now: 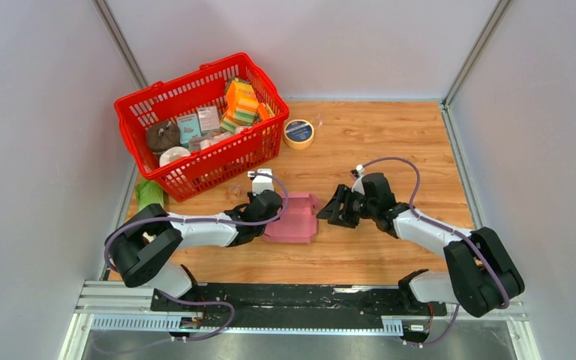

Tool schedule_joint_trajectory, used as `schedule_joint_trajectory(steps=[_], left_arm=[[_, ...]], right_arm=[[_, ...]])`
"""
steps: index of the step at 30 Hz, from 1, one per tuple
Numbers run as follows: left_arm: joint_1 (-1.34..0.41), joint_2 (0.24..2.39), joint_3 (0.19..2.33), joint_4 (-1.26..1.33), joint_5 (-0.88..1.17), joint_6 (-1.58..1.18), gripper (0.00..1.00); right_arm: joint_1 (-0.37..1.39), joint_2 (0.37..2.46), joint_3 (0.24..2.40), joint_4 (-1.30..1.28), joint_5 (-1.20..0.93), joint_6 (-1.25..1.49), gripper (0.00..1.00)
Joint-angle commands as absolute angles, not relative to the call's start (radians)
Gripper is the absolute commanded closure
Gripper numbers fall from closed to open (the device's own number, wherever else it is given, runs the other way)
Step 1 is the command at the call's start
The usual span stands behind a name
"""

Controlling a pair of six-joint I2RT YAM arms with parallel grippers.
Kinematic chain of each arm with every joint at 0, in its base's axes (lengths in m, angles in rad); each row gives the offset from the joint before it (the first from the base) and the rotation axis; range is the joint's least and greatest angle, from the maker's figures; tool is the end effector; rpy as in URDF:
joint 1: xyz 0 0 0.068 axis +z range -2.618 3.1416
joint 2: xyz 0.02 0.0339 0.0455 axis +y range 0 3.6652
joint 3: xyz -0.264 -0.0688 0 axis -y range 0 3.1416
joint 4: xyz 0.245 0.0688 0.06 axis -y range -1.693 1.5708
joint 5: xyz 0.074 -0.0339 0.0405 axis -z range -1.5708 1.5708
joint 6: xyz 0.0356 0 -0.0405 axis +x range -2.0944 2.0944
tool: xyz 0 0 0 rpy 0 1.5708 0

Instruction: Fold the paper box

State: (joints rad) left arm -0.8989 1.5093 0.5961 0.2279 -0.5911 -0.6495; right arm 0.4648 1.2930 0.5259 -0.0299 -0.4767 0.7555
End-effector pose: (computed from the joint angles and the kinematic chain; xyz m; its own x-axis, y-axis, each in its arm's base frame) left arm 0.1906 -0.2077 0.1542 -0.5443 -0.1223 -0.8299 0.0654 0.9801 -0.1874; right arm 0.2067 0.1219 0.1650 -0.9350 0.2126 -0.2837 -0.0602 0.6934 0.7181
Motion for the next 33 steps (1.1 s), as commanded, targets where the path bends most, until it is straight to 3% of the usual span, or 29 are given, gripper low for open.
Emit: schedule_joint_trajectory(steps=[1, 6, 18, 23, 28, 33], left_arm=[[-0.897, 1.442, 0.586, 0.239, -0.563, -0.698, 1.0], [-0.894, 1.384, 0.572, 0.236, -0.552, -0.713, 1.0], [-0.893, 1.286, 0.566, 0.222, -0.531, -0.733, 1.0], [-0.893, 1.263, 0.551, 0.235, -0.517, -0.738, 1.0], [-0.893, 1.236, 0.534, 0.252, -0.512, -0.739, 1.0], [-0.893, 1.209, 0.515, 0.287, -0.491, -0.742, 1.0]], right_arm=[[0.434, 1.325, 0.5, 0.222, -0.604, 0.877, 0.43], [0.431, 1.351, 0.5, 0.273, -0.624, 0.9, 0.52], [0.411, 1.301, 0.426, 0.334, -0.632, 0.936, 0.59], [0.399, 1.29, 0.4, 0.501, -0.718, 1.015, 0.65], [0.397, 1.284, 0.373, 0.623, -0.793, 1.048, 1.0], [0.39, 1.292, 0.31, 0.8, -0.811, 1.133, 1.0]])
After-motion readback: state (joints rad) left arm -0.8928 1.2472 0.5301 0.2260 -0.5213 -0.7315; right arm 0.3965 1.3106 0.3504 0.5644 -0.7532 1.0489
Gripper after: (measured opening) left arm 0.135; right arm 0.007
